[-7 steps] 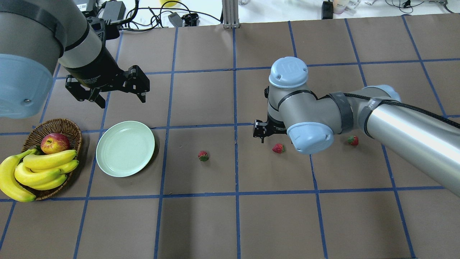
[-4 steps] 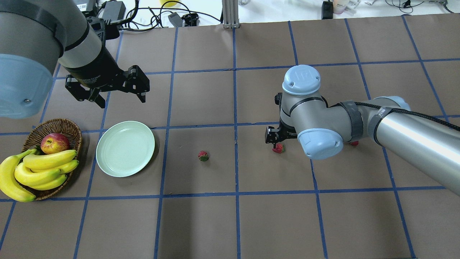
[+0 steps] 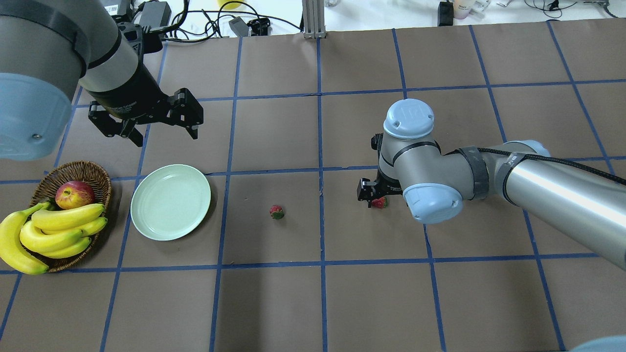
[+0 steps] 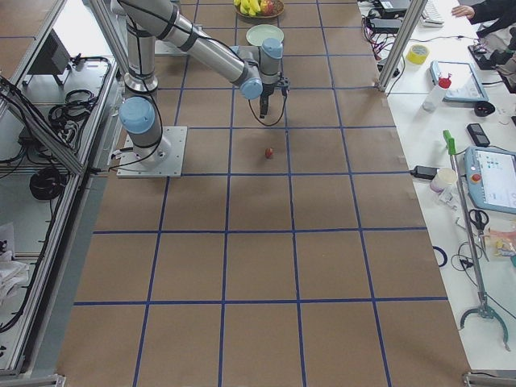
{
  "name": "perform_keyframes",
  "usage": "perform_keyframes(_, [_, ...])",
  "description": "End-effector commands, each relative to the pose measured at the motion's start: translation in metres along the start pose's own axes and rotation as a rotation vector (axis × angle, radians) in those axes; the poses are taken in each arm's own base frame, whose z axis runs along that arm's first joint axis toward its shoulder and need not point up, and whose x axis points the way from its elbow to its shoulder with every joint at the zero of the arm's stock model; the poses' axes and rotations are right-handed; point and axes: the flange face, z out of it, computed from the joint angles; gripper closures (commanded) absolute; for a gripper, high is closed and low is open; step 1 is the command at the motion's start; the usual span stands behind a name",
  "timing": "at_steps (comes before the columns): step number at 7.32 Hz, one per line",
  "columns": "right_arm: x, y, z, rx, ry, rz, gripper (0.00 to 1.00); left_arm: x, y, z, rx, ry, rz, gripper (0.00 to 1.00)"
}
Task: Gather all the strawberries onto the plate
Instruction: 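Return the right gripper to the other strawberry and grasp it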
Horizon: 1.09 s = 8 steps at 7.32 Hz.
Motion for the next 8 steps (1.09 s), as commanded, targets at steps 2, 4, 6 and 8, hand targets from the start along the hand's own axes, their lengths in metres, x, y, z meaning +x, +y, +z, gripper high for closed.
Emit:
perform_keyframes(2, [-0.0027,-0.0049,-0.0021,0.056,-0.025,-0.013,0.14,-0.0005,0.0,0.0006,-0.001,-0.002,-0.001,0.0])
perform_keyframes(4, [-0.0044,-0.0011,0.0006,0.045,-0.031,-0.015,0.14,-0.0003,-0.0006,-0.0011,0.003,0.0,-0.001,0.0])
perform_keyframes(6, [-0.0053,-0.0004,0.0009,0.042,-0.033,-0.012,0.16,-0.0003,-0.0008,-0.0018,0.005,0.0,0.001,0.0])
perform_keyframes(8, [-0.0053,-0.0004,0.0009,0.037,-0.032,-0.009,0.35,-0.0003,-0.0004,-0.0009,0.002,0.0,-0.001,0.0])
